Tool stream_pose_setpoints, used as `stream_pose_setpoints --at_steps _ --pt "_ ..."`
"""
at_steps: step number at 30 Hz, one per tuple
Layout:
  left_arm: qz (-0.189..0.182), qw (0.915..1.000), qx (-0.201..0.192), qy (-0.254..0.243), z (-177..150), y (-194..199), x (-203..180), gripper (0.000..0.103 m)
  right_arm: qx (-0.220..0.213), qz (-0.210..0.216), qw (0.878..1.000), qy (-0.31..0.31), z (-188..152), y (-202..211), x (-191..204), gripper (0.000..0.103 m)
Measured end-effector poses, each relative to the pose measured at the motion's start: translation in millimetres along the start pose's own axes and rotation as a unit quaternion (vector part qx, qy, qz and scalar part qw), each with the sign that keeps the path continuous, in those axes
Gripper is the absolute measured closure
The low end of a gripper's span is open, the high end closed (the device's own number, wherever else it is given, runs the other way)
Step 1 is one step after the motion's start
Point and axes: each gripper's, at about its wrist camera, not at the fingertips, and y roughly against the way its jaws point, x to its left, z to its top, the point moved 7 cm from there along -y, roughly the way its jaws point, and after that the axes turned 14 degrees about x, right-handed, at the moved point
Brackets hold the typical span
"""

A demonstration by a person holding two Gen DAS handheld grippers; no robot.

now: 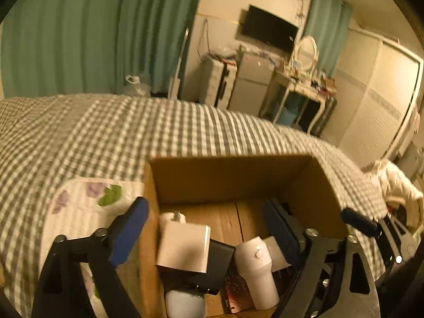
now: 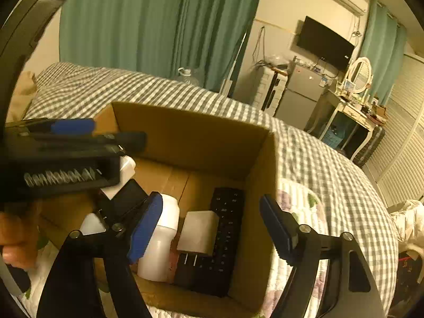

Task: Organize rigid objects

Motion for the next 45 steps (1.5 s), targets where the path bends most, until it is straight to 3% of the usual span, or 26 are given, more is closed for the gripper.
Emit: stream_pose_setpoints --at_steps 4,10,14,23,31,38,45 --pt "-0.009 0.9994 -0.03 0.013 6 28 8 0.0 -0.019 0.004 0.999 -0.034 -1 25 -12 0.015" --pt "0.008 0.9979 -0.061 0.018 8 72 14 0.0 -0.041 0.012 0.997 -0.071 -2 53 -23 0.008" --pt "0.024 0.9953 -0.093 -0.003 2 108 8 0.0 -0.073 0.006 0.993 -0.094 -4 96 -31 0.0" --pt "0.052 0.9847 -0.163 -0.033 -24 181 -3 0.0 -0.127 -0.003 0.986 -0.106 -19 165 -32 0.0" --pt "0.057 0.9771 -0.201 -0.043 -55 229 -4 0.0 -0.186 -0.003 0.976 -0.109 -52 235 -27 0.0" --pt "0.097 0.9648 -0.236 -0.063 -88 255 -4 0.0 -0.195 0.003 0.974 -0.113 -82 251 -12 0.0" --pt "0.11 0.9637 -0.236 -0.058 -122 249 0 0.0 -0.188 0.011 0.975 -0.12 -114 243 -2 0.0"
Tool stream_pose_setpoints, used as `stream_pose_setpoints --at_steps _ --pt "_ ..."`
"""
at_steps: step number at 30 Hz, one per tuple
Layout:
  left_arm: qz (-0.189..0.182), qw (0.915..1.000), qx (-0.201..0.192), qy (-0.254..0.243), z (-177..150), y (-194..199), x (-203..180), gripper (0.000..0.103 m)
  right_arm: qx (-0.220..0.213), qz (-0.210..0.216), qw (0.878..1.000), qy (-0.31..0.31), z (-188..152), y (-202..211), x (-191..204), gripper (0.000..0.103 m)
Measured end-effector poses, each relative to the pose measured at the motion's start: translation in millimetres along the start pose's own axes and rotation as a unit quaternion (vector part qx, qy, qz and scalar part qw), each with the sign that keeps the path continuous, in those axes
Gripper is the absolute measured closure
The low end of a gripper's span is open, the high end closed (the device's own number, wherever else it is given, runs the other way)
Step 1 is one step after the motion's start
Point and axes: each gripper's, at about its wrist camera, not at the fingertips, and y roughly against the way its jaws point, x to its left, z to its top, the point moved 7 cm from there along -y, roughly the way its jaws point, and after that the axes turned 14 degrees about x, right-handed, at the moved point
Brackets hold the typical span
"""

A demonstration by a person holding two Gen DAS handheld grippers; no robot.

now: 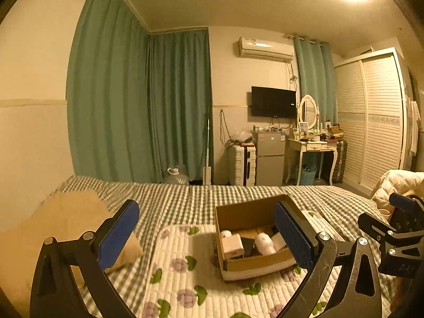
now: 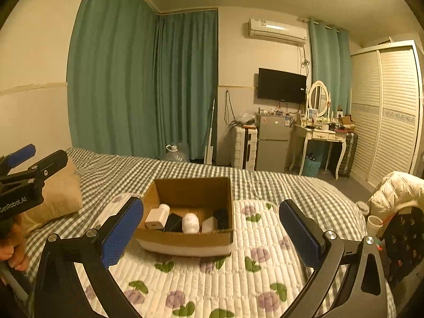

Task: Organize rigid objects

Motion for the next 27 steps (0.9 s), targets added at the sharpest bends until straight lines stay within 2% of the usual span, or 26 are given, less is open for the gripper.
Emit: stream_pose_setpoints --at_steps 4,10,27 --pt "-0.012 0.9998 0.014 0.001 -14 -5 -2 0.0 0.006 -0.006 1.0 0.006 -14 -5 1 0.0" --pt "-0.01 0.9997 0.022 -0.001 -22 -12 -5 0.0 0.011 -0.01 1.0 0.009 -24 -10 1 0.0" --pt "-0.007 0.9995 0.027 -0.016 -27 -15 -14 0.0 0.019 -0.015 1.0 0.006 -25 -16 -3 0.0"
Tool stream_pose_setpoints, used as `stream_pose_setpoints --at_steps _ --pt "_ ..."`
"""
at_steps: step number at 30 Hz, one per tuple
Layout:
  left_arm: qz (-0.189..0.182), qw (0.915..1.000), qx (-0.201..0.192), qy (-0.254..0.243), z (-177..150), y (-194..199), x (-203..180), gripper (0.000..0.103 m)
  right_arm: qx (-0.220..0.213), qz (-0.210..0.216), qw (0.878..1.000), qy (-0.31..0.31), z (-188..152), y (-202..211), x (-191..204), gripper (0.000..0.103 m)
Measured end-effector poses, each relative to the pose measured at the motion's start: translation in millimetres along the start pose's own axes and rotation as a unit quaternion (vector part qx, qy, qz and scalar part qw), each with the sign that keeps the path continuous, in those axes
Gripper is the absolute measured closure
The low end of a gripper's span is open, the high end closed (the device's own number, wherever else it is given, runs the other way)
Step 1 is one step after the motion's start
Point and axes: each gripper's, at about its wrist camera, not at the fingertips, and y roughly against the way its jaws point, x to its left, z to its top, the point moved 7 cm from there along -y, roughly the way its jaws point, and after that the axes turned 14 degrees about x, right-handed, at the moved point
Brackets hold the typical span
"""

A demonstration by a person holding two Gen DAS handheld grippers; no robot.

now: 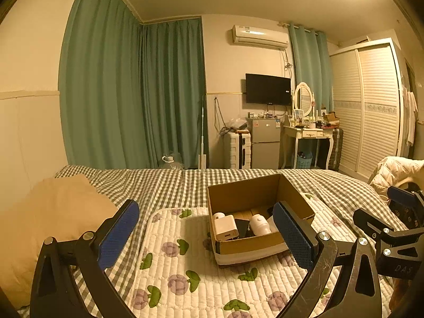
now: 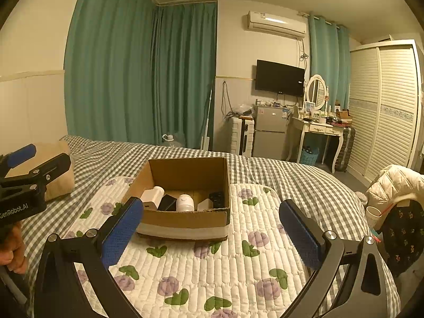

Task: Organize rigid objects

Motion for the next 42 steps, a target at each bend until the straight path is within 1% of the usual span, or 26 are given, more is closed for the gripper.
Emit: stream_pose_setpoints --at_steps 28,37,42 --pt "-0.008 0.9999 0.009 -0.01 -6 -3 -11 0.0 0.004 -0.009 1.0 -0.004 -6 1 -6 0.0" --pt "-0.005 0.9997 0.018 -0.013 -9 -6 -14 0.0 0.008 -0.013 1.0 -0.003 -6 0 -4 0.0" --pt "-0.013 0.9994 0.025 -0.018 -13 -9 -16 0.0 0.008 -0.016 1.0 0.001 -7 0 -1 0.0"
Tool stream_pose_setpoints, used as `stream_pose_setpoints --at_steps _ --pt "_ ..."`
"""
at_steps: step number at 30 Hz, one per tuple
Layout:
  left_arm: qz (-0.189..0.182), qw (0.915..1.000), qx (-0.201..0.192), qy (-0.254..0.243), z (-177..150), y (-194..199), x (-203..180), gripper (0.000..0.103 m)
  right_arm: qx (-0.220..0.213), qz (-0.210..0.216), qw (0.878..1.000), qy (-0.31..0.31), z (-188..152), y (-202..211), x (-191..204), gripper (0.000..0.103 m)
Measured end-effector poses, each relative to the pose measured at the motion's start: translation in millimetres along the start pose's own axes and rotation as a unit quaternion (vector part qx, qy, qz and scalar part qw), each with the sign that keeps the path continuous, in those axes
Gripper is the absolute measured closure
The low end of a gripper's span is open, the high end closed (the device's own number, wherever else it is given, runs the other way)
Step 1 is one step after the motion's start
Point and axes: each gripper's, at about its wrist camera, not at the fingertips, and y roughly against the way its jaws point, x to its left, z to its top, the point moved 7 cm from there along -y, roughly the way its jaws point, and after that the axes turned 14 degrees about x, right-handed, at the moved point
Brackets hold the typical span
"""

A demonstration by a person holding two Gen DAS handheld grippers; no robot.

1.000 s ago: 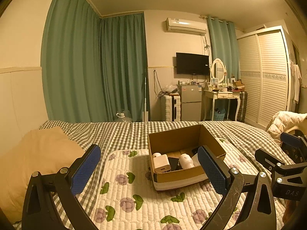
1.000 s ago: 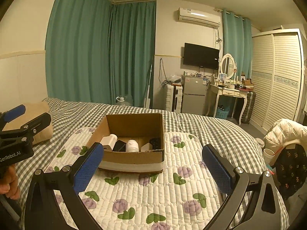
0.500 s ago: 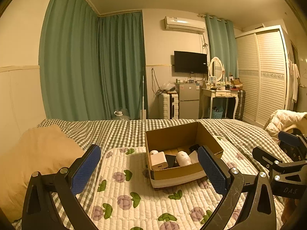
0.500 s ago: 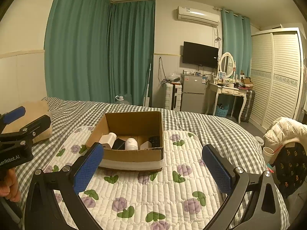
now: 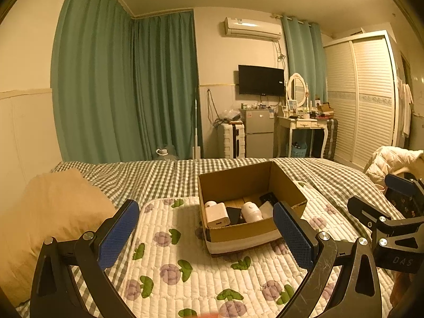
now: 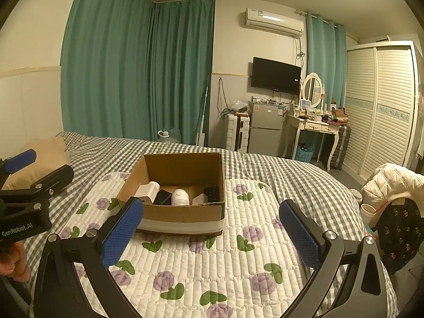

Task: Organize rigid objects

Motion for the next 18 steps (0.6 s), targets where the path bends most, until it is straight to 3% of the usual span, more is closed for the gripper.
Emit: stream_pose_setpoints --at_steps 18 --pt "0.004 0.9999 0.008 0.008 -5.6 -3.3 1.5 0.0 0.003 -0.003 1.0 0.0 -0.3 1.3 0.2 0.0"
